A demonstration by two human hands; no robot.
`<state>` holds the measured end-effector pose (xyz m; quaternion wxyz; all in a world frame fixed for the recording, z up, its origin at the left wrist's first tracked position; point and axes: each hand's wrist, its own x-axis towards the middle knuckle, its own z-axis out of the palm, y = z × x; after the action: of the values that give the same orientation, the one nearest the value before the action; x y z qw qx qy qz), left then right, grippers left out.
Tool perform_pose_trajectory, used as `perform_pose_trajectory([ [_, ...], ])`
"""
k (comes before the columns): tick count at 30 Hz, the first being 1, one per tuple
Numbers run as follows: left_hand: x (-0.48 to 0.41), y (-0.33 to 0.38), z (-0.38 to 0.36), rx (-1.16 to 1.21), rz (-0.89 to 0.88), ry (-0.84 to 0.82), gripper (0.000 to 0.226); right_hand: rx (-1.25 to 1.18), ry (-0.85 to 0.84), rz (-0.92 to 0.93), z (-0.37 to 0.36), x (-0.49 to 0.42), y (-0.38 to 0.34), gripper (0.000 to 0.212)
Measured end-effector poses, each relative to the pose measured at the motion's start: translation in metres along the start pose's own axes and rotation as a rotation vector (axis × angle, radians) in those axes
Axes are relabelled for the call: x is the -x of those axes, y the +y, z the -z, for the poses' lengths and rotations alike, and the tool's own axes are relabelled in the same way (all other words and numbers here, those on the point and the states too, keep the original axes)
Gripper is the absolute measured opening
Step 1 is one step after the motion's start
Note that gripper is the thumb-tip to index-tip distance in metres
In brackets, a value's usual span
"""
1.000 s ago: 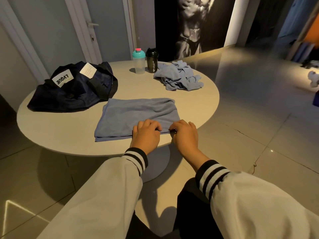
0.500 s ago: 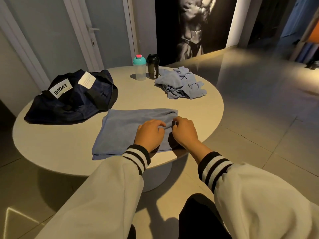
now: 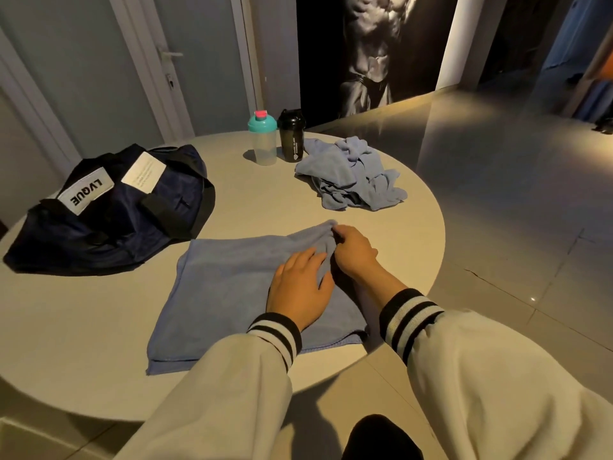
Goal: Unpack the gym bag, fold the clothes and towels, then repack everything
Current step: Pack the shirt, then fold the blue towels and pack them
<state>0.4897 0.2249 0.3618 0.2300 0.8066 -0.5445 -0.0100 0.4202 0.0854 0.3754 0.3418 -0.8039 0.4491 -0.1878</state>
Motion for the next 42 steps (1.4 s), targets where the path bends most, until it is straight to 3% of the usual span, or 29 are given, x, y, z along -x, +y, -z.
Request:
perform_pose_trajectory([
  [3,-0.001,-0.001,-0.001,-0.067,-0.01,-0.032,0.053,-0.02,-0.047,0.09,-0.004,-0.005,-0.001,0.065],
  [6,-0.004,-0.002,-0.004,-0.145,0.03,-0.116,0.06,0.013,-0.024,0.125,-0.002,0.002,0.0,0.067],
  [9,-0.007,-0.001,-0.004,-0.19,0.059,-0.158,0.062,0.058,0.155,0.178,-0.003,0.02,0.002,0.05],
  [14,-0.009,-0.002,-0.002,-0.219,0.093,-0.182,0.06,0.325,0.119,0.139,-0.013,0.053,0.004,0.034],
  [18,-0.008,-0.002,-0.001,-0.169,0.044,-0.057,0.051,0.364,0.154,0.194,-0.014,0.071,0.013,0.044],
  [21,-0.003,0.002,0.002,-0.186,-0.04,0.005,0.041,0.396,0.232,0.226,-0.014,0.082,0.011,0.038],
  [25,-0.002,0.007,0.003,-0.264,-0.022,-0.07,0.046,0.467,0.237,0.249,-0.014,0.095,0.019,0.026],
  [30,0.022,0.013,-0.001,-0.22,0.015,-0.259,0.061,0.469,0.238,0.187,-0.004,0.106,0.027,0.029],
  [35,0.038,0.017,0.003,-0.287,-0.026,0.068,0.036,0.34,0.269,0.278,-0.008,0.128,0.016,0.02],
  [42,0.053,0.026,0.001,-0.064,0.028,0.007,0.034,0.353,0.166,0.302,-0.008,0.147,0.017,0.028],
])
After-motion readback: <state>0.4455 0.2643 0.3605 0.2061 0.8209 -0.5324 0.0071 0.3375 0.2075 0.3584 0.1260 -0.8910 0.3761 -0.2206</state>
